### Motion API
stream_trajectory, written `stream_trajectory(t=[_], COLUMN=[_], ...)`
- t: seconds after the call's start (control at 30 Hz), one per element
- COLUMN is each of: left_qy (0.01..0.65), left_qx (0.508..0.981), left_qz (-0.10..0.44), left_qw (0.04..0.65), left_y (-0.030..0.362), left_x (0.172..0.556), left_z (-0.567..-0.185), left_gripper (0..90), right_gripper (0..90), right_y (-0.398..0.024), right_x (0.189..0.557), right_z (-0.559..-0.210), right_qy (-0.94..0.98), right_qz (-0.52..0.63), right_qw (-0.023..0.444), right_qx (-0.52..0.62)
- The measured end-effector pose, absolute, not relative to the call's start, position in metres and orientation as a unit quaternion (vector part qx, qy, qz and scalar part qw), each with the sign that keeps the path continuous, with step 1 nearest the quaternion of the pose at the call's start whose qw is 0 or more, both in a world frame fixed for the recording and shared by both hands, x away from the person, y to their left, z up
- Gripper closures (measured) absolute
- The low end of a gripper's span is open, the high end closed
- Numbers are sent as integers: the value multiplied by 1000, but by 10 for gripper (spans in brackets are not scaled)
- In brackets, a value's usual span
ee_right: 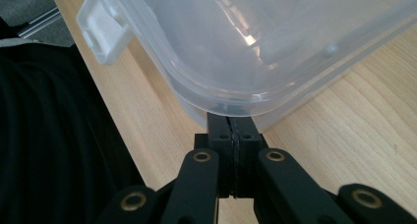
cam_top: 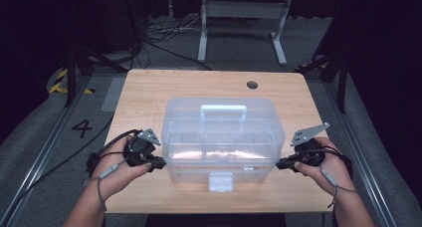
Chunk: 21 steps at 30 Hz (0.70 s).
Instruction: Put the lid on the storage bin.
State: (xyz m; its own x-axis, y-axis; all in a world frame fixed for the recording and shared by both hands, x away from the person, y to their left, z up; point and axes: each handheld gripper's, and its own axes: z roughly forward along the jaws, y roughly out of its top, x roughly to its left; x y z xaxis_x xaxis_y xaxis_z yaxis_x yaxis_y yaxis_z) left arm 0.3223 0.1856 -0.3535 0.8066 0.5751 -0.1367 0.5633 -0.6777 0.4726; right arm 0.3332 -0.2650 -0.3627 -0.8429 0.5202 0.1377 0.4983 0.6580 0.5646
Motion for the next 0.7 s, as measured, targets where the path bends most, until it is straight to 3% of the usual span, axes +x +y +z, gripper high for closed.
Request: stream_trajectory(t=[0.7], left_qy=[315], left_qx=[923], left_qz=[1], left_qw=[220], left_y=[187], left_x=[324], left_z=[-360], left_gripper=[855], right_gripper=[900], right_y=[-267], right_x=[336], right_z=[-370], right_qy=[919], right_qz=[277], right_qw=[-8], right_qx=[279])
